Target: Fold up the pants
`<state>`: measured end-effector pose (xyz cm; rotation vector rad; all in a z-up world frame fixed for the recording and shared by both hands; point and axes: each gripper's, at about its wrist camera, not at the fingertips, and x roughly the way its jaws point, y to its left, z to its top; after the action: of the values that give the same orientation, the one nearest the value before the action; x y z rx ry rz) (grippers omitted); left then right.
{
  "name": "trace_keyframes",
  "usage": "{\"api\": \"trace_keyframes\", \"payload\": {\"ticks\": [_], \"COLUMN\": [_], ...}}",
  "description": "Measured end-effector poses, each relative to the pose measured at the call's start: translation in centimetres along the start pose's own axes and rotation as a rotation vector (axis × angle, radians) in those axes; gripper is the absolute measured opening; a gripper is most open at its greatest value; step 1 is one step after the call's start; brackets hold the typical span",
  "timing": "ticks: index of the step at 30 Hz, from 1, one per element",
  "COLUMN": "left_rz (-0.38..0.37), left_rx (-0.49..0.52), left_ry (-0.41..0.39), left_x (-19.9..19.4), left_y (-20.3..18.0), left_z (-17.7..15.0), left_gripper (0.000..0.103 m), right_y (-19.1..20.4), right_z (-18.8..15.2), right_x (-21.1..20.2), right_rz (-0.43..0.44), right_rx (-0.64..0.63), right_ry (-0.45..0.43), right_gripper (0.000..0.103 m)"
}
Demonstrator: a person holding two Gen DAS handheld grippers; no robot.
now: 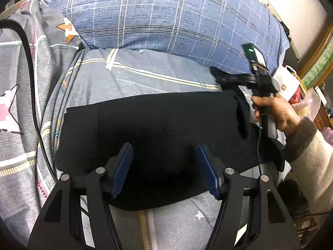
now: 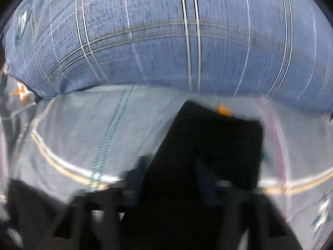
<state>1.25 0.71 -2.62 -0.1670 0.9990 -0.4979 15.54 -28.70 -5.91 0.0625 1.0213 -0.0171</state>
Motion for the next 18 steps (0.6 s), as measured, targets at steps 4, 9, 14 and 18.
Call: {"api": "trace_keyframes", "payload": {"ticks": [4, 9, 14, 18], "left_rz": [-0.004, -0.013, -0.097, -0.129], "left_rx": [-0.041, -0.026, -0.127, -0.250], "left_ry": [0.007, -0.026, -0.024, -0.039], "left_x": [-0.3, -1.7, -2.4, -2.8], "left_y": [1.0, 0.5, 1.4, 2.4], "left_z": [0.1, -0.8, -2.0, -2.8], "left_gripper": [0.063, 0.063, 0.065, 0.072], "right_y": [-3.0, -8.4, -14.3, -16.3], "right_z": [-1.6, -9.9, -19.6, -24.4], "right_x": [-3.9, -14.9, -18.0, -16.3], "right_rz": [0.140, 0.261, 0.220, 0.169], "right_rx": [0.081, 0.226, 0.423, 0.563], "right_ry": [-0.061, -0.260, -0.252, -0.155], "right_gripper": [0.004, 0.004, 0.004, 0.015]}}
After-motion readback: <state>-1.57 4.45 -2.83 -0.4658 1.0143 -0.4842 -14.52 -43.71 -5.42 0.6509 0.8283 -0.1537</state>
